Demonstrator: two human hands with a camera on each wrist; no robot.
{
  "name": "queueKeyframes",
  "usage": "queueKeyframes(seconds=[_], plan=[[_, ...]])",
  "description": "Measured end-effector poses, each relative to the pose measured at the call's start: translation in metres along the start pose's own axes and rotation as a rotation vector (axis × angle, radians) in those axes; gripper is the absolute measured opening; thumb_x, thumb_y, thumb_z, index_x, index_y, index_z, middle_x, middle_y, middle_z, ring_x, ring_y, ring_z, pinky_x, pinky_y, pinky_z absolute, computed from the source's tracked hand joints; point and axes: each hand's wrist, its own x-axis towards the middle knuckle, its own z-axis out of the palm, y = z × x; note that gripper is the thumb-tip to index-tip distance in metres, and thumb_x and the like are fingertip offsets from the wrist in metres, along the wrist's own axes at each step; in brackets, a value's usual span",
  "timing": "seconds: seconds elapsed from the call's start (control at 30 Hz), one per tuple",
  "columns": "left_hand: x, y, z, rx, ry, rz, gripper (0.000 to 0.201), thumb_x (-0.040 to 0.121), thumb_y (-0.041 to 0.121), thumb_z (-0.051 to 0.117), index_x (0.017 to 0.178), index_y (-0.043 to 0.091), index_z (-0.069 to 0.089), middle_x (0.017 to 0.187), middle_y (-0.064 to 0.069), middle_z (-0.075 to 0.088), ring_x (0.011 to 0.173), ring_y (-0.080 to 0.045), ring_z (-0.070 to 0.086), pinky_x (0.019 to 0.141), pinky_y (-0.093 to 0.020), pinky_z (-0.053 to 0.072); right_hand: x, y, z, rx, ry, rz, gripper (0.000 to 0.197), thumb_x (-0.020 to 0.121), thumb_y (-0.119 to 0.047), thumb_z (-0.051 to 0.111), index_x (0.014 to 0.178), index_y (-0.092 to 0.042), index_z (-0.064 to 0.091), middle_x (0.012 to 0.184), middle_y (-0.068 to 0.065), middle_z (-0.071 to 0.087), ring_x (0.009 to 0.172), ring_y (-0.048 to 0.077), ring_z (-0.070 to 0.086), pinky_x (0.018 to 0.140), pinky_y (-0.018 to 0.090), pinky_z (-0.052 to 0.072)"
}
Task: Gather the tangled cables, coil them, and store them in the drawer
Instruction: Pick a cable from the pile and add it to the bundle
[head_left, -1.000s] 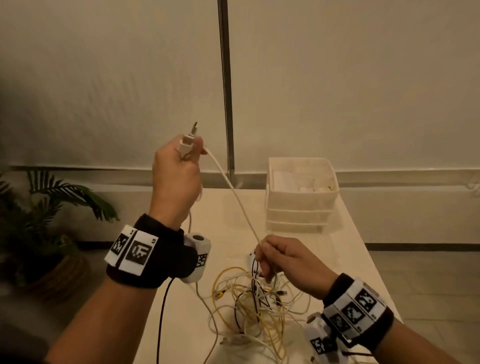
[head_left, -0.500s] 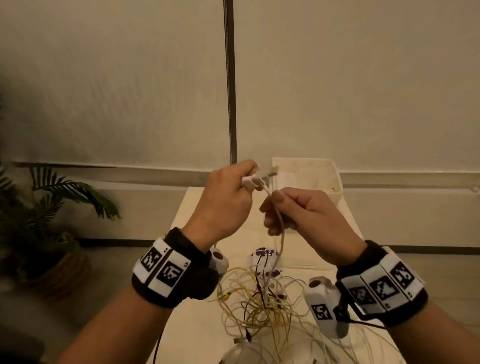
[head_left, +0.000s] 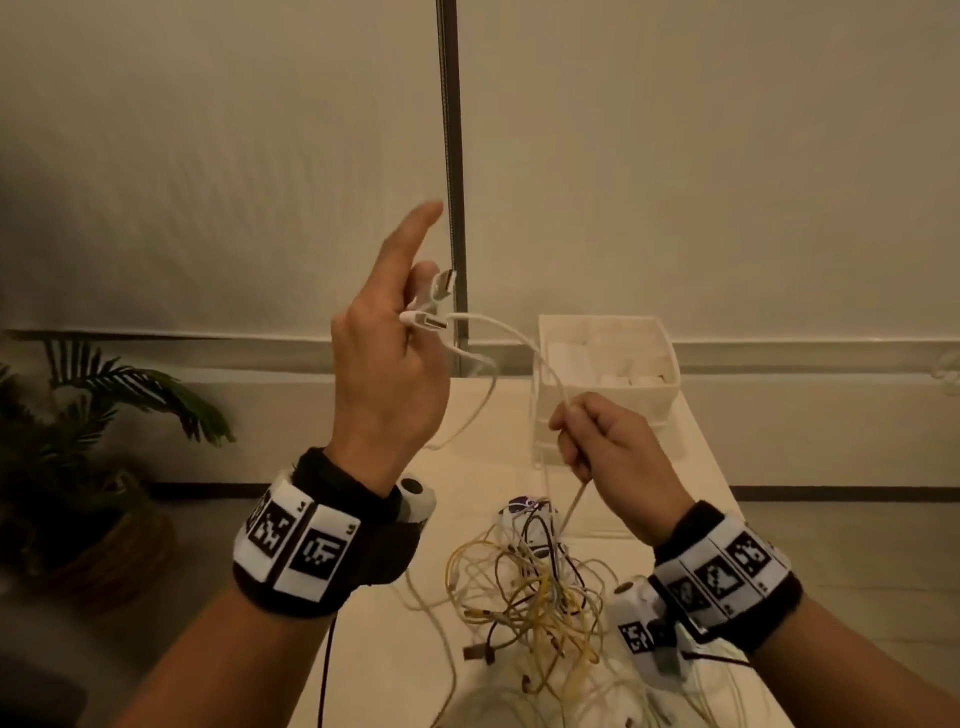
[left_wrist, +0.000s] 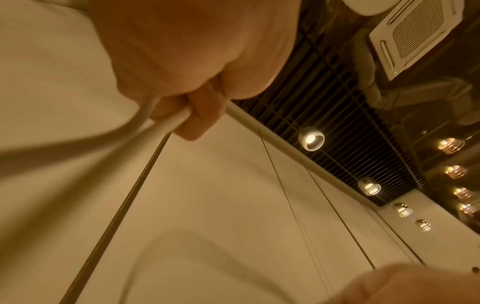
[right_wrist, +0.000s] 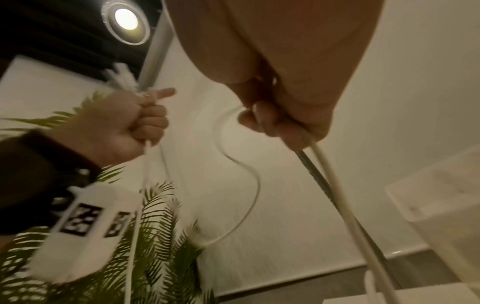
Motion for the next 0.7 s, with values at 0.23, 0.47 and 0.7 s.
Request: queueKeyframes(seconds=[0.23, 0.47, 0.7], plan=[[-0.016, 0.005, 0.017, -0.012, -0.687, -0.009, 0.043, 0.098, -0.002, 0.048, 0.130, 0.024, 0.061, 0.106, 0.021, 0.068, 0.098, 0.009, 0.060, 0.083, -0.015, 0.046, -0.004, -0.046, -0.007, -0.060, 0.005, -0.207, 0.028, 0.100, -0.012, 0.045, 0.077, -0.015, 0.060, 0.056, -0.005, 0.054, 0.052, 0.006, 0.043, 0.055, 0.020, 0.036], [-0.014, 0.010, 0.022, 0.216, -0.523, 0.017, 0.025, 0.089, -0.004, 0.047, 0.083, 0.020, 0.052, 0.069, 0.014, 0.057, 0.059, -0.003, 0.051, 0.051, -0.015, 0.035, -0.012, -0.038, -0.003, 0.146, -0.148, -0.118, 0.024, 0.099, -0.011, 0.045, 0.092, -0.002, 0.066, 0.068, 0.004, 0.065, 0.060, 0.018, 0.056, 0.059, 0.026, 0.049], [0.014, 0.006, 0.001, 0.169, -0.192, -0.086, 0.019, 0.096, 0.002, 0.046, 0.084, 0.012, 0.056, 0.076, 0.002, 0.060, 0.073, -0.013, 0.052, 0.055, -0.020, 0.037, -0.032, 0.034, 0.012, -0.078, -0.315, 0.028, 0.031, 0.102, -0.024, 0.040, 0.080, -0.010, 0.057, 0.066, 0.000, 0.058, 0.063, 0.019, 0.058, 0.069, 0.053, 0.051]])
